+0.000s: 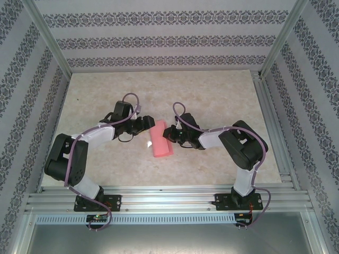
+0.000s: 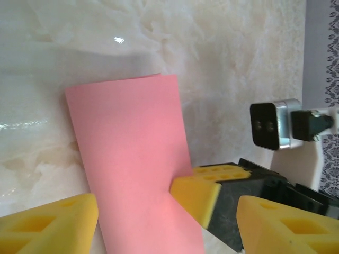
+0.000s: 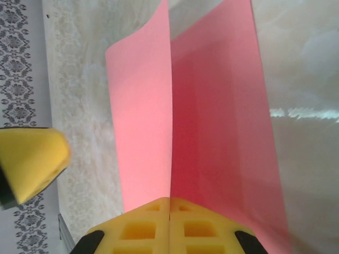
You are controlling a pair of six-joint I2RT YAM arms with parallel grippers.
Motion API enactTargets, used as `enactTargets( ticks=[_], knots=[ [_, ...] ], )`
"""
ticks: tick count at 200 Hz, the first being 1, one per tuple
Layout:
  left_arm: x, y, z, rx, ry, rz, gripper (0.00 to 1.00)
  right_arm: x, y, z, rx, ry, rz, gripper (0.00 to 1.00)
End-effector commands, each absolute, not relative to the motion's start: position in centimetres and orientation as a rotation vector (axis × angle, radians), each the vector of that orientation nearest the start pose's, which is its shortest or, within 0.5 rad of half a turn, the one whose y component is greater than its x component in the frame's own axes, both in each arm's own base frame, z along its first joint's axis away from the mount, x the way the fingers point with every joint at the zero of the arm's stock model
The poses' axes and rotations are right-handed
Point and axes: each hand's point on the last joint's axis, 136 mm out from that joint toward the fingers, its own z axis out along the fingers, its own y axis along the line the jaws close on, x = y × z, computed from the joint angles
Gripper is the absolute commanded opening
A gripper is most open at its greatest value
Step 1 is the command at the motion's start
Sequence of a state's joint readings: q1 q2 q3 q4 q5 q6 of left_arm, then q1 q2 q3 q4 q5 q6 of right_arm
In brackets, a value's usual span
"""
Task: Fold a paper plane with a square sheet of paper (fold left side to right side)
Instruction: First fold in half a square sheet of paper at the center of the table.
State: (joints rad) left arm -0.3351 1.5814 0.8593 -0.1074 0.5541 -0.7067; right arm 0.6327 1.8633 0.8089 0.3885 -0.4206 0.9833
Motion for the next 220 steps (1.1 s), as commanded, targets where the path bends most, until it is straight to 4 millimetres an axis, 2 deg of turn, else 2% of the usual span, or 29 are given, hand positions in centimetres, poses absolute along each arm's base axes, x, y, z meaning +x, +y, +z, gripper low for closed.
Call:
enactTargets(
  ticks=[1,97,125,167,220],
  knots=[
    [32.1,-21.1,7.9,-0.21,2.637,-1.076,0.7,32.8,31.9,3.4,0.132,2.539,1.201,0.0],
    [30.4,-22.8,4.2,-0.246,2.775,-1.018,0.7,33.1,31.6,3.0,0.133,2.55,1.183,0.0],
    [31.6,-23.0,4.1,-0.26,2.73,-1.022,0.66,33.0,31.2,3.0,0.175,2.529,1.201,0.0],
    [33.5,-24.7,4.3,-0.197,2.704,-1.093,0.62,32.7,30.3,3.5,0.29,2.481,1.216,0.0],
    [35.0,-26.1,4.2,-0.148,2.699,-1.135,0.48,32.4,29.8,3.5,0.323,2.474,1.204,0.0]
  ],
)
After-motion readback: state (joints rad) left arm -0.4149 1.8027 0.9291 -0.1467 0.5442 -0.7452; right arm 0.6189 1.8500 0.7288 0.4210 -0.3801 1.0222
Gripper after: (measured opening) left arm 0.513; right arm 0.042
